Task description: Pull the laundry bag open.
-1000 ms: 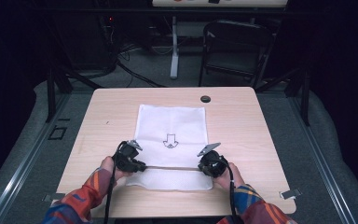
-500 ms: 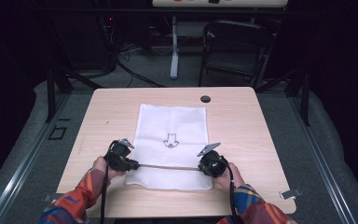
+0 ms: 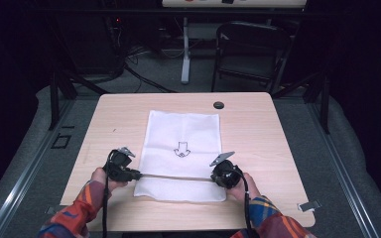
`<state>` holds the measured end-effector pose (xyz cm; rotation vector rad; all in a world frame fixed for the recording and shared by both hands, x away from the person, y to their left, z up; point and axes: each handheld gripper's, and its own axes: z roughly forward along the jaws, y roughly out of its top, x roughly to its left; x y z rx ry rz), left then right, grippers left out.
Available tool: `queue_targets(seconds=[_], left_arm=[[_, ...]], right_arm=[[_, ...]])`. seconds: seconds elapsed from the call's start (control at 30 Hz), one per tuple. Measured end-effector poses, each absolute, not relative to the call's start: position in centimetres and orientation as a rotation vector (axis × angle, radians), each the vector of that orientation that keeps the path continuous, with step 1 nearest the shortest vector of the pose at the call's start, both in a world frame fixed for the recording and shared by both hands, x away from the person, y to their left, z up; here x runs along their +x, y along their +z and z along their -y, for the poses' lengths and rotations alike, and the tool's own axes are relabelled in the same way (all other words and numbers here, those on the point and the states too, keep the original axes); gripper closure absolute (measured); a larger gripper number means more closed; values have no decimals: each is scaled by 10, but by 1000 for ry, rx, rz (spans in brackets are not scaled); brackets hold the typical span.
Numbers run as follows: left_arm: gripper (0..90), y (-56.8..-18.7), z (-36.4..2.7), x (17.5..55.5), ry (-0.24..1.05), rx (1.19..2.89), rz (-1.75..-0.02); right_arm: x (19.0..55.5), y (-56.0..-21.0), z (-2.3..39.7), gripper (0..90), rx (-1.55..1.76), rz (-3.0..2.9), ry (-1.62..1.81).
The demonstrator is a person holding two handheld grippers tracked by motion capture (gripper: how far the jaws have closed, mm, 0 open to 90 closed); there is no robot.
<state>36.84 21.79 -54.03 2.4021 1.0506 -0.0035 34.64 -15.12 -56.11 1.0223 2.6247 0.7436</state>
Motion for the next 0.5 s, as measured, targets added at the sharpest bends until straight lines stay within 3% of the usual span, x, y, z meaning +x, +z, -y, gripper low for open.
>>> queue_targets(seconds=[0.5], left_arm=[[804,-543,-234,368,24,2412,-1119]], right_arm=[[347,-562,153,900,1038,-2626,760]])
